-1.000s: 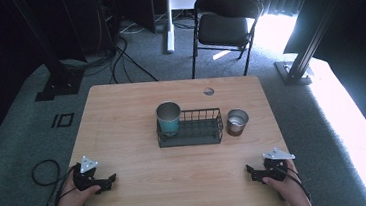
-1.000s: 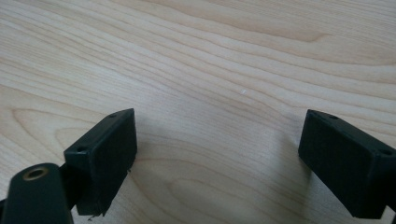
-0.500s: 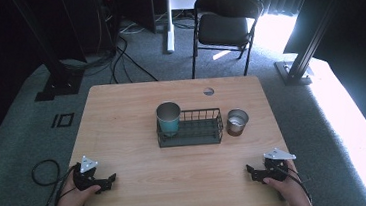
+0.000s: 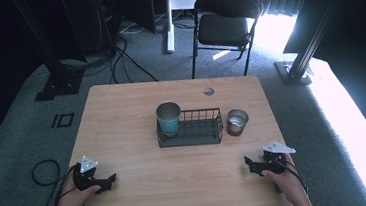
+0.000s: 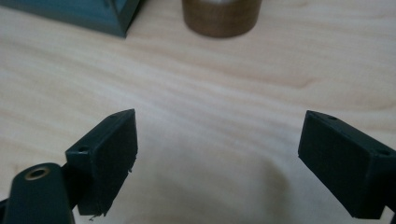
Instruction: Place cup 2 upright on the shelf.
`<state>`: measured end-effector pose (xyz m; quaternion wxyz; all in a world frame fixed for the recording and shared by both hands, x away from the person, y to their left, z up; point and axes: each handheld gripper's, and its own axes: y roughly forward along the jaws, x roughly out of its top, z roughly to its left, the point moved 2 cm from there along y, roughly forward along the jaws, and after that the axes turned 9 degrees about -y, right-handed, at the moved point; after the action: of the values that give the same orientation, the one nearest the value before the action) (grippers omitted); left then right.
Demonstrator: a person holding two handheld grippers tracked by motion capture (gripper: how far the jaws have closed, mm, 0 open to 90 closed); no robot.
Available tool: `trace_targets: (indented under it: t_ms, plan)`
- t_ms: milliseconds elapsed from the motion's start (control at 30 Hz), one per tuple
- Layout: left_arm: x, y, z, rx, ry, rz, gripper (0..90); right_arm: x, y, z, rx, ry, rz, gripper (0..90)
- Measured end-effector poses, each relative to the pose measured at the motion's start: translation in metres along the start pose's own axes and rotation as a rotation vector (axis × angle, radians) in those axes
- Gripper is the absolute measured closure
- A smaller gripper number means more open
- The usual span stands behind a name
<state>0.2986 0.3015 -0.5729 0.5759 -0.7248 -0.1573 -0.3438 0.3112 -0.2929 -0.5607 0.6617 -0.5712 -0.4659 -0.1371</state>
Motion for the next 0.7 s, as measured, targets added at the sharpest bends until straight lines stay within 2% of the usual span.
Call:
trace_targets:
  t_ms: [200,500,700]
  plan:
    - [0.000,0.000,0.000,0.000,0.000,0.000,0.3,0.010,0.006,-0.005,-0.018,0.003,-0.026,11.6]
    - [0.000,0.000,0.000,-0.001,0.000,0.001,0.4,0.025,0.020,-0.006,-0.026,-0.010,-0.032,11.6]
    - [0.000,0.000,0.000,-0.001,-0.001,0.000,0.4,0.034,0.028,-0.009,-0.039,-0.004,-0.062,11.6]
